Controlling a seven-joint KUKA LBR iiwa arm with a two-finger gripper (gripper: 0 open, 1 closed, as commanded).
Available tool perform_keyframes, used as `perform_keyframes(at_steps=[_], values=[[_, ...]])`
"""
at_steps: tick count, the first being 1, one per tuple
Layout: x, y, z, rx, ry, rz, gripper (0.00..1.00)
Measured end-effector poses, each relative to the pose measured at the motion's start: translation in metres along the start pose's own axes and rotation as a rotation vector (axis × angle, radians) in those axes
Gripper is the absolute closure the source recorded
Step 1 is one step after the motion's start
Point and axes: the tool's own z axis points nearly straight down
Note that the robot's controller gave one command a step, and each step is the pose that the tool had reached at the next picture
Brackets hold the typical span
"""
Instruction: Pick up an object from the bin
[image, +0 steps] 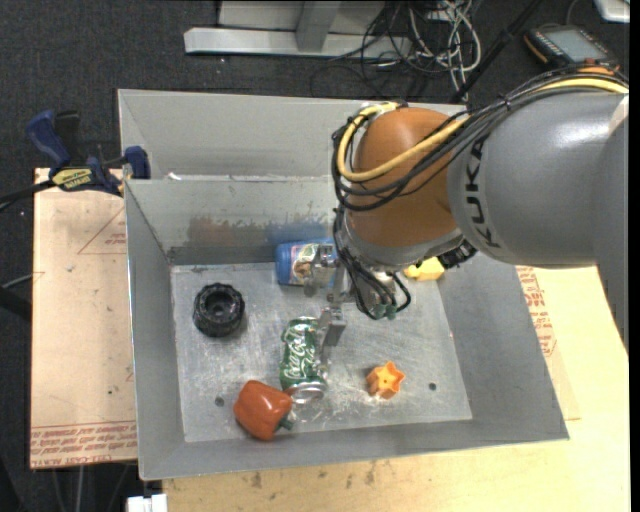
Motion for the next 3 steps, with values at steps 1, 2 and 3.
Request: perform_keyframes(at_steps=[1,2,3], values=[[0.000,0.000,0.000,0.000,0.000,0.000,0.00],[-0.022,-0.008,0.096,-0.013,0.002,-0.023,1.00],[-0.022,-0.008,0.096,-0.013,0.002,-0.023,1.00]])
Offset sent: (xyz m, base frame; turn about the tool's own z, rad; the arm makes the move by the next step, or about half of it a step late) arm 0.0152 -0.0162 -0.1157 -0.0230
